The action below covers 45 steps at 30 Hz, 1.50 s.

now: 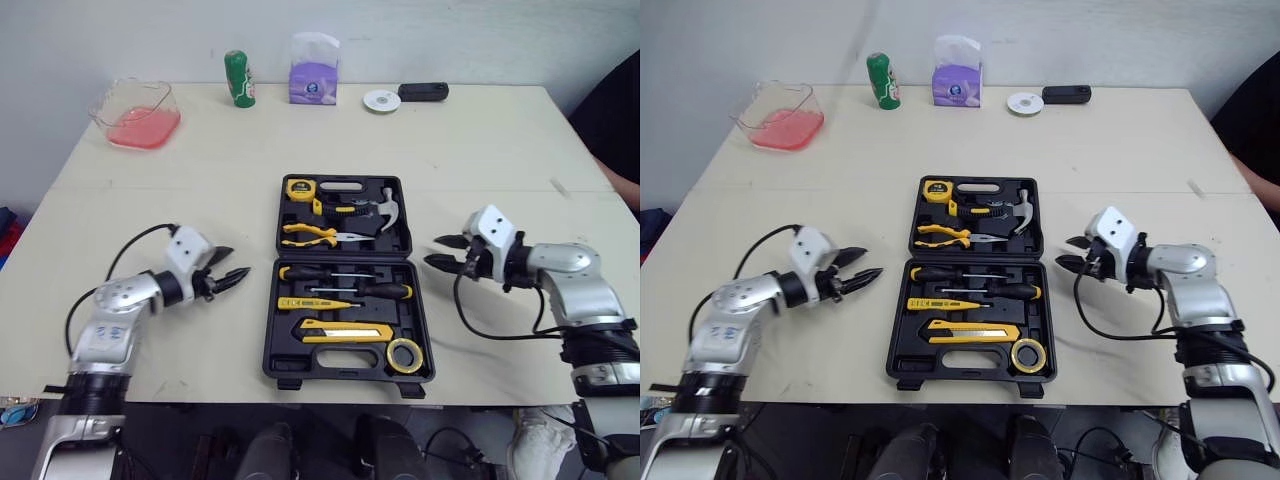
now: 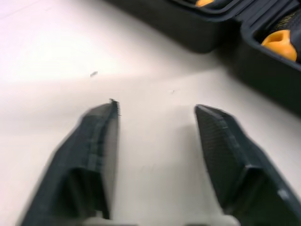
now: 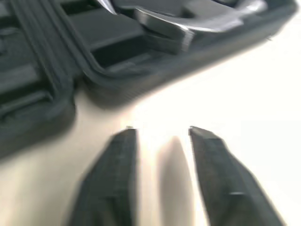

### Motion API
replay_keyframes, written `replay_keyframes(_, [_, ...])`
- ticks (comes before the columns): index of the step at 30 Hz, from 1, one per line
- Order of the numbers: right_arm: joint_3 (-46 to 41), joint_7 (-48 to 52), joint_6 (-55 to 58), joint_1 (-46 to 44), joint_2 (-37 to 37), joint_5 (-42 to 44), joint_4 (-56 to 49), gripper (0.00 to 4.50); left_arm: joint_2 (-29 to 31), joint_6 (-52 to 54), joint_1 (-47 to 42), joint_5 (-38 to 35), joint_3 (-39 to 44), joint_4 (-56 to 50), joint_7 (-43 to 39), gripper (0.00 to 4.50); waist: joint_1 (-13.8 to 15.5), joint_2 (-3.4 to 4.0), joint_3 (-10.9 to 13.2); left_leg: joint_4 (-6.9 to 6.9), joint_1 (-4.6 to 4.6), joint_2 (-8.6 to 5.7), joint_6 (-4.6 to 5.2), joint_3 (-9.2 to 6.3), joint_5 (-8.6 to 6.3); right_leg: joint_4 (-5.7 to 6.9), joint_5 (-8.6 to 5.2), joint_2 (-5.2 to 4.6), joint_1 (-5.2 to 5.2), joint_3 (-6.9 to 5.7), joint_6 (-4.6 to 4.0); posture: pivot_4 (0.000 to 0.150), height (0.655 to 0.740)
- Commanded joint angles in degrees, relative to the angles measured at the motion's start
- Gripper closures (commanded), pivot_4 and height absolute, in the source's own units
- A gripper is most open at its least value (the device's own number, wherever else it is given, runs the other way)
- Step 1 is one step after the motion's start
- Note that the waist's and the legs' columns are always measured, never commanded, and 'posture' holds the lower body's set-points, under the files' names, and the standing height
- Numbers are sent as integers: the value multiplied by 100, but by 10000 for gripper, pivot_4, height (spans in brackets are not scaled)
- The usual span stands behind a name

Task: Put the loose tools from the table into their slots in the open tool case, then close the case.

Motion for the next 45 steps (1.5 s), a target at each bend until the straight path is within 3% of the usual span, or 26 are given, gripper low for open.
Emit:
replay_keyframes(1, [-618,-502,1052,-42,-179,379,-641,4746,278,683,-116,-578,629,-646,91,165,-12,0,0,-1,0,0,0,-1,0,-1,0,0,0,0,0,1500,7400])
replay_keyframes(2, [-672,-755,1646,-84,-227,352,-841,223,378,1071,-182,-742,733,-774,126,0,-13,0,0,0,1,2,-2,0,0,1,0,2,0,1,0,1500,7400])
replay_keyframes(9, [-296,-800,5084,-974,-602,768,-1820,223,903,4325,-1395,-1698,808,-1326,718,0,-17,2,1,-2,-4,4,-5,0,0,4,0,8,-7,5,-1,1500,7400])
replay_keyframes(16, [187,-1049,7248,-2323,-490,1133,-1637,223,817,6004,-2618,-1911,324,-1035,1033,0,-9,0,0,0,-35,-3,-5,-3,3,7,0,31,-32,0,-1,1500,7400])
replay_keyframes(19, [475,-1188,7477,-2723,-299,1128,-1495,223,553,6282,-3198,-1735,71,-620,1315,0,12,-2,-1,3,-52,-12,-3,-5,6,14,0,32,-49,1,0,1500,7400])
replay_keyframes(26, [716,-1618,7495,-3314,217,985,-604,223,30,5826,-3793,-1194,-615,284,1658,0,-14,-3,-1,0,-75,-19,-5,17,14,34,1,38,-93,-2,3,1500,7400])
replay_keyframes(36, [1000,-1805,7022,-3596,644,802,166,223,-610,5699,-4008,-913,-526,1118,2041,0,-34,-4,-1,1,-78,-18,-6,36,16,53,1,39,-113,-3,3,1500,7400])
replay_keyframes(45, [1018,-1908,6800,-3521,856,756,365,223,-747,5627,-3911,-687,-769,1354,2127,0,-31,-4,-1,3,-78,-20,-6,36,16,61,1,38,-115,-3,3,1500,7400])
